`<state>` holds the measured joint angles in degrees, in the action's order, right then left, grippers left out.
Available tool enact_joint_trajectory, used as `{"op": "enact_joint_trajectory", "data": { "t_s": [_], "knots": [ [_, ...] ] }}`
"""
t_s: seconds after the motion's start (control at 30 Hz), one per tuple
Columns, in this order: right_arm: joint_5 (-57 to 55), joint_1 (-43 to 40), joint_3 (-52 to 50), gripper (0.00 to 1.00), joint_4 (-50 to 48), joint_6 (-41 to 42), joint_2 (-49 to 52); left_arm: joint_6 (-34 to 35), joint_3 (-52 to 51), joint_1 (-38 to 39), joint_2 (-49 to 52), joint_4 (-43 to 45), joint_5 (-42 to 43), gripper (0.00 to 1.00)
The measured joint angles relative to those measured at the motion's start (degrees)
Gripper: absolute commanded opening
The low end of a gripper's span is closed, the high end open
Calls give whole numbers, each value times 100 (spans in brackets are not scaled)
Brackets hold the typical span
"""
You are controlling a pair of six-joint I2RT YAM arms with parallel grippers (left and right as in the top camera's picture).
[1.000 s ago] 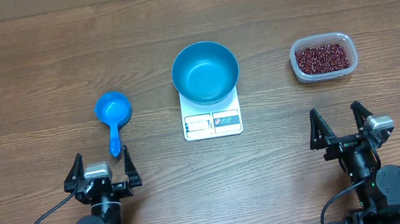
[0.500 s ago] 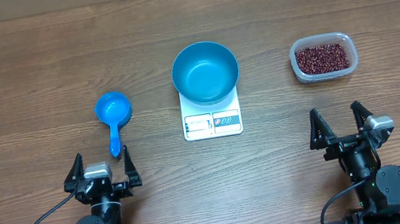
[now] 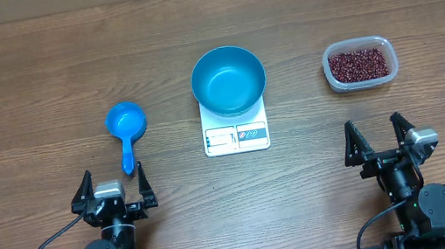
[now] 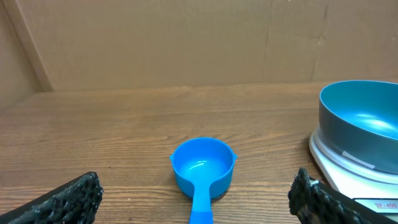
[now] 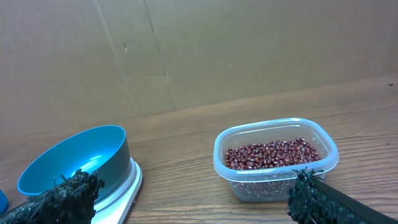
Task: Scoop item into bowl and weigh 150g on scale
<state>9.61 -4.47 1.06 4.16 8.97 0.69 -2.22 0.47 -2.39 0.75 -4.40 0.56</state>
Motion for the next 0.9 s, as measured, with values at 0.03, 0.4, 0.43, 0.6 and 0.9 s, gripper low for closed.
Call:
{"op": "enact_joint_trajectory", "data": {
  "t_s": [0.03, 0.4, 0.43, 0.6, 0.9],
  "knots": [
    [0, 2, 0, 100, 2, -2, 0, -9, 0, 0, 0, 0, 0, 100],
    [0, 0, 0, 100, 0, 0, 0, -94, 177, -2, 0, -404, -42, 100],
    [-2, 0, 0, 100, 0, 0, 0, -94, 223, 0, 0, -490, -39, 100],
    [0, 0, 0, 100, 2, 0, 0, -96, 531, 0, 249, -638, -37, 100],
    [0, 0, 0, 100, 2, 0, 0, -90, 1631, 0, 1963, -706, 28, 99]
  ]
}}
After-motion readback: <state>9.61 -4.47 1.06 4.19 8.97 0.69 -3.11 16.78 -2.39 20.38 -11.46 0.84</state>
